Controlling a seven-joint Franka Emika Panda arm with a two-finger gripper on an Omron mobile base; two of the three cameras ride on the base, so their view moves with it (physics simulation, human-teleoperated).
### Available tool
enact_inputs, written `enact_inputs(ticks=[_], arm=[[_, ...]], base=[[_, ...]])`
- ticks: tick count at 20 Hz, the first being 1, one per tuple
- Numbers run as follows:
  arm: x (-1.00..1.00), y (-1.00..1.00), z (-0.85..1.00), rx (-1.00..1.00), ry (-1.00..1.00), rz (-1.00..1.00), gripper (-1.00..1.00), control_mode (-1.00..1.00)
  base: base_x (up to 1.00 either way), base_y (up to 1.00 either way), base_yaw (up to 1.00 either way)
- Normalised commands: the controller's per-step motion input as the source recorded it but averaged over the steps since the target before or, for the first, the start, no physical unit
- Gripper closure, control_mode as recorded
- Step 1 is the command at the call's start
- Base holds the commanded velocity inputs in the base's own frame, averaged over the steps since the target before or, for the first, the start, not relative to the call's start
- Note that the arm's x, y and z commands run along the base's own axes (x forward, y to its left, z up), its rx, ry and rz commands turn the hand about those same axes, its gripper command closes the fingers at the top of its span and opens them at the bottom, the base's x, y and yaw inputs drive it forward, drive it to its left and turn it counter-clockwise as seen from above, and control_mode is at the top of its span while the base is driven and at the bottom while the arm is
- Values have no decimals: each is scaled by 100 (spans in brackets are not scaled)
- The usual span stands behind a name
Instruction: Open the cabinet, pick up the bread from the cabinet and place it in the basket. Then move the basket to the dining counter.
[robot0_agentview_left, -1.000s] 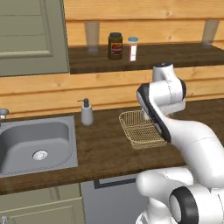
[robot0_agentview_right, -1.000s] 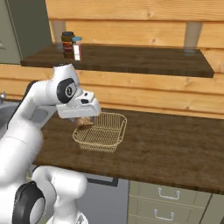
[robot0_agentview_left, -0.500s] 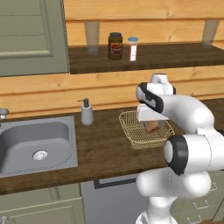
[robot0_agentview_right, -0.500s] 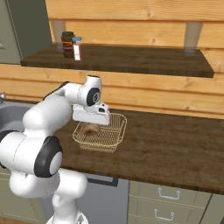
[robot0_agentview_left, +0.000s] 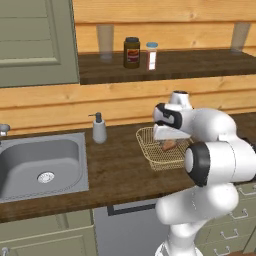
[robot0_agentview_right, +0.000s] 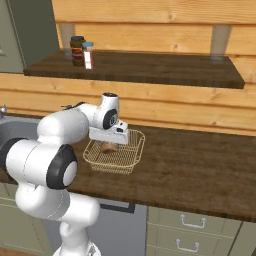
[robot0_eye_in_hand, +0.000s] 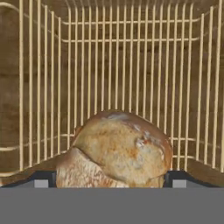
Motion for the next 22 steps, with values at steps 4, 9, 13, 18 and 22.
enact_inputs(ticks=[4, 9, 13, 18, 22], arm=[[33, 0, -51, -6, -18, 0, 100, -100], [34, 0, -25, -1, -16, 0, 100, -100], [38, 0, -46, 0, -11, 0, 100, -100], [13, 2, -22, 0, -3, 0, -100, -100], [0, 8, 0, 0, 0, 0, -100, -100]], base=[[0, 0, 0], [0, 0, 0], [0, 0, 0], [0, 0, 0], [0, 0, 0]])
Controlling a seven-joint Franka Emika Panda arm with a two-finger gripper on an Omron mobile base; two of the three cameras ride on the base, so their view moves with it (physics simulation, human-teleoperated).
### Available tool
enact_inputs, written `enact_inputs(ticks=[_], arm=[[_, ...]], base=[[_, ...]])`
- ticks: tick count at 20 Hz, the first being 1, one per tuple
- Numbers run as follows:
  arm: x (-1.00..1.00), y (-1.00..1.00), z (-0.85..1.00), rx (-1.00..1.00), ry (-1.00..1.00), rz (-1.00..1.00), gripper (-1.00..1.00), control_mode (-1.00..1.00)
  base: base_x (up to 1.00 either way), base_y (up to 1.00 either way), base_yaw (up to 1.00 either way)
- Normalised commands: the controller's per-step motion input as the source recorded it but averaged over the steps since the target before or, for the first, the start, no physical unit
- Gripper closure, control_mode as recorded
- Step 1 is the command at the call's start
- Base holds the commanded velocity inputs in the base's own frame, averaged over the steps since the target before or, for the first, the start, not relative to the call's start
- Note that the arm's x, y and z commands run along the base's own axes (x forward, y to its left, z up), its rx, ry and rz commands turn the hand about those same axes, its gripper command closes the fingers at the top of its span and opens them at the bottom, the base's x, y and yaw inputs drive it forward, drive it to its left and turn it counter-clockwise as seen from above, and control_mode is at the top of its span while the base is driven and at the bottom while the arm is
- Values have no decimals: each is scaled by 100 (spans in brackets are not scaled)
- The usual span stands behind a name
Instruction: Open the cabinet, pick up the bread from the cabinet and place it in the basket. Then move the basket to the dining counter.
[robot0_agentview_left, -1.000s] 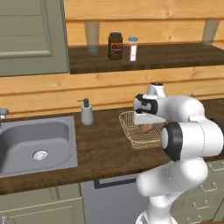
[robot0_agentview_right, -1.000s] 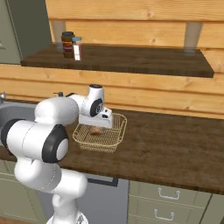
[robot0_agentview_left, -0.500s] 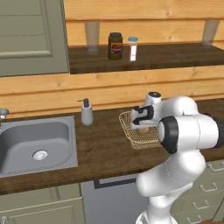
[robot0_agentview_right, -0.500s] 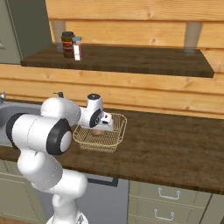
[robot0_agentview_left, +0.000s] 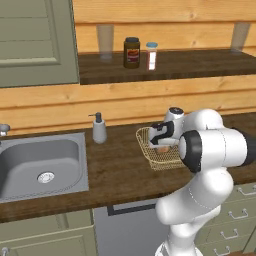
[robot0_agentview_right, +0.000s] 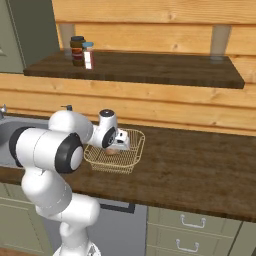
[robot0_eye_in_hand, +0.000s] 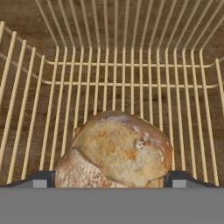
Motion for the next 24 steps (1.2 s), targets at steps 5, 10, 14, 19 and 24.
enact_inputs(ticks=[5, 10, 14, 19, 24], arm=[[-2, 3, 0, -1, 0, -1, -100, -100], [-1, 0, 3, 0, 0, 0, -100, -100], [-24, 0, 26, -3, -2, 0, -100, -100], [-77, -1, 37, -2, -5, -6, -100, -100], [-83, -56, 53, 2, -14, -31, -100, -100]], base=[[0, 0, 0], [0, 0, 0], [0, 0, 0], [0, 0, 0], [0, 0, 0]])
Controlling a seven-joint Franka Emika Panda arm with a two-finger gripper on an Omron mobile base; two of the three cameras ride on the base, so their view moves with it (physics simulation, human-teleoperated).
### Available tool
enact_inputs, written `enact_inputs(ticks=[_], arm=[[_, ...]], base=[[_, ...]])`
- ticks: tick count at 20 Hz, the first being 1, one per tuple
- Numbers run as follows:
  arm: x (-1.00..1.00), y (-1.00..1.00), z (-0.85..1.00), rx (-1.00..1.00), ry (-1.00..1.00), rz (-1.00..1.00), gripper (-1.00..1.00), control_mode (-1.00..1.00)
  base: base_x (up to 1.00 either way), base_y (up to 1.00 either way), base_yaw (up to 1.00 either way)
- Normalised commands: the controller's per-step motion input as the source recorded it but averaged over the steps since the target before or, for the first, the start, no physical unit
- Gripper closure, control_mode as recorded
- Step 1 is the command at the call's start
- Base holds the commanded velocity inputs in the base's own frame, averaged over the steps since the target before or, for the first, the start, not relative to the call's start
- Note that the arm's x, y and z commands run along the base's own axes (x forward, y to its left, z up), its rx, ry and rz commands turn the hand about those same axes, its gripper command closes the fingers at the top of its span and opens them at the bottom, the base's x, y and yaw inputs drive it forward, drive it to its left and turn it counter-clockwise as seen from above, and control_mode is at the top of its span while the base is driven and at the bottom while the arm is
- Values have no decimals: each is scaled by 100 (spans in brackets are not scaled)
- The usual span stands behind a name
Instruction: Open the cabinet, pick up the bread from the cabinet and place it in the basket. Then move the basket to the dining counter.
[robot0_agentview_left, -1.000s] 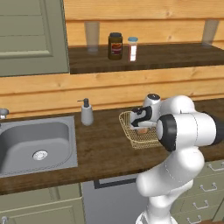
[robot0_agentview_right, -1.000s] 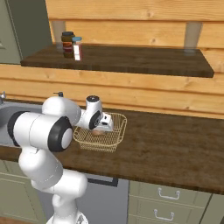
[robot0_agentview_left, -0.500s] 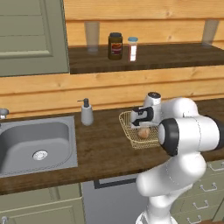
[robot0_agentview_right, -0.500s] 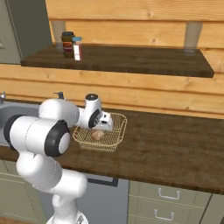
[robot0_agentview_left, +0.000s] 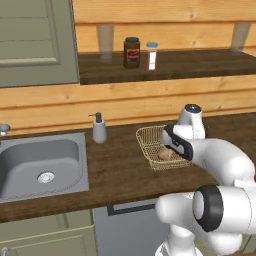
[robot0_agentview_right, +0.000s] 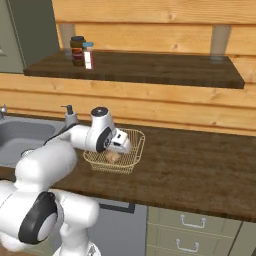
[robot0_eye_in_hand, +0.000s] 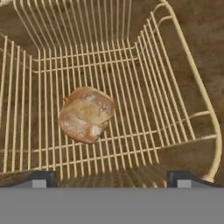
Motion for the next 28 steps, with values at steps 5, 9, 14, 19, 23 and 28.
enact_inputs(ticks=[5, 9, 14, 19, 23, 28], arm=[[-44, -49, 72, 1, -3, -32, -100, -100], [-77, -37, 37, 16, 0, -29, -100, -100], [-33, -29, 0, 39, 9, -4, -100, -100], [0, -8, -17, 15, 8, 0, -100, -100], [25, -28, 0, 0, 0, -4, -100, -100], [33, -5, -13, 1, 1, -1, -100, -100]], base=[[0, 0, 0], [0, 0, 0], [0, 0, 0], [0, 0, 0], [0, 0, 0], [0, 0, 0]])
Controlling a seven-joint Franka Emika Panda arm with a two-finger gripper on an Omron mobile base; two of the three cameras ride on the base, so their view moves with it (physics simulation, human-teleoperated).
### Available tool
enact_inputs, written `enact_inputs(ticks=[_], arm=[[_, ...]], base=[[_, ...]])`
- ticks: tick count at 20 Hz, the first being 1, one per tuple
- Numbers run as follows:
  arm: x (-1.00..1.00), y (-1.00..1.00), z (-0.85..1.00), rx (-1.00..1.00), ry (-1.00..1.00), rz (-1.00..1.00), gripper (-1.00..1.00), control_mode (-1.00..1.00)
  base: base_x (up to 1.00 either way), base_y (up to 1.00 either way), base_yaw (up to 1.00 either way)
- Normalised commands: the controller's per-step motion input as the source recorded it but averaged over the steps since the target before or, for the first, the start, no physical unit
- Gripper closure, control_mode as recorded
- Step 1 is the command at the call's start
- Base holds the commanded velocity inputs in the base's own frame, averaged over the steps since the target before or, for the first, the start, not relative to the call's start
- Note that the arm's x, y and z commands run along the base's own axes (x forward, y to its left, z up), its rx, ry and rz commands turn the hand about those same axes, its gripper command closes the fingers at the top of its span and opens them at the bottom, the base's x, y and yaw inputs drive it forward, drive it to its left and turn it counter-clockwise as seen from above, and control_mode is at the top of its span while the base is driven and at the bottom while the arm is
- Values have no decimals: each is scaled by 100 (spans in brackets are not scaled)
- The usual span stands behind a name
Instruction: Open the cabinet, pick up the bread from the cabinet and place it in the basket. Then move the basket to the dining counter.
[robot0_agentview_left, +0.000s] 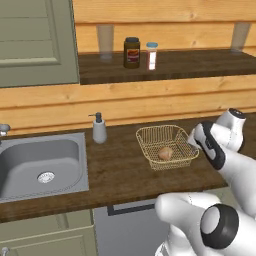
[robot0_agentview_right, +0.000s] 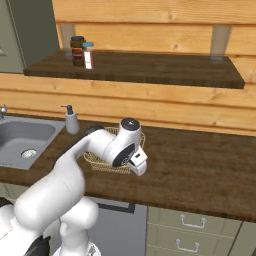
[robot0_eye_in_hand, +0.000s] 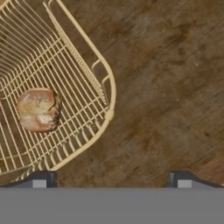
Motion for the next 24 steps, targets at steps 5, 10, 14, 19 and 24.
enact_inputs(ticks=[5, 10, 14, 19, 24], arm=[[37, 0, -29, 0, 3, -1, -100, -100], [26, 2, -45, 0, 9, -2, -100, -100], [27, 1, -35, 0, 5, 0, -100, -100], [30, 0, -16, 0, 3, 0, -100, -100], [29, 0, -33, 0, 8, 0, -100, -100]], base=[[0, 0, 0], [0, 0, 0], [0, 0, 0], [0, 0, 0], [0, 0, 0]])
